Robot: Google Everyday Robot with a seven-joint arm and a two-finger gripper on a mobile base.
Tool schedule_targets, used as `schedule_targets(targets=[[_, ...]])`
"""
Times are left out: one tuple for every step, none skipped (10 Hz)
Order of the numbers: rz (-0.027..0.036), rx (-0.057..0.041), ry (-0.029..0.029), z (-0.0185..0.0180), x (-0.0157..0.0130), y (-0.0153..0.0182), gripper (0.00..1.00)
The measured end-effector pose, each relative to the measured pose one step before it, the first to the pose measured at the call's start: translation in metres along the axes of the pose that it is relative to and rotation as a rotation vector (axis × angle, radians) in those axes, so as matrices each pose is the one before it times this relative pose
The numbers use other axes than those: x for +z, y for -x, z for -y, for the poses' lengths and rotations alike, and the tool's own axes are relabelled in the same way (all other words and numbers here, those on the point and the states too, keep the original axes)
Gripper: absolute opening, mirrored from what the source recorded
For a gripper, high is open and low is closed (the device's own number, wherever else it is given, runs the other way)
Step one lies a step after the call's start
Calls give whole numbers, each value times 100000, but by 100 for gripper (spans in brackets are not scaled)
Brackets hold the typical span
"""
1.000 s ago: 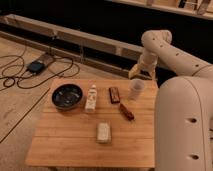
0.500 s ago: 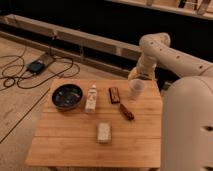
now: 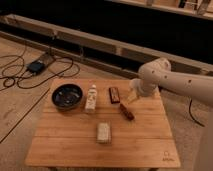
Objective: Place the pepper in the ceramic bowl
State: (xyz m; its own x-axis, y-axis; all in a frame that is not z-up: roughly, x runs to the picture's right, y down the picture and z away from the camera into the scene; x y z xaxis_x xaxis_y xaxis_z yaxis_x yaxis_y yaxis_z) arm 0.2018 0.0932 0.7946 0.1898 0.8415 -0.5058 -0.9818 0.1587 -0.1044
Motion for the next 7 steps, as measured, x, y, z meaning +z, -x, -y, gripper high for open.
schedule_targets(targets=[[-1021,-1665,223,-948,803,-1600,80],[-945,-1131,-99,-663,537,-909,80],[-888,-1163,-557,-557,460,-487,80],[-765,-1487,-794,-736,388,-4,80],[-1295,-1498,-968,-740,480,340,80],[-1507,-977,-699,-479,452,430,80],[-1199,-983,-60,-647,585,659,80]])
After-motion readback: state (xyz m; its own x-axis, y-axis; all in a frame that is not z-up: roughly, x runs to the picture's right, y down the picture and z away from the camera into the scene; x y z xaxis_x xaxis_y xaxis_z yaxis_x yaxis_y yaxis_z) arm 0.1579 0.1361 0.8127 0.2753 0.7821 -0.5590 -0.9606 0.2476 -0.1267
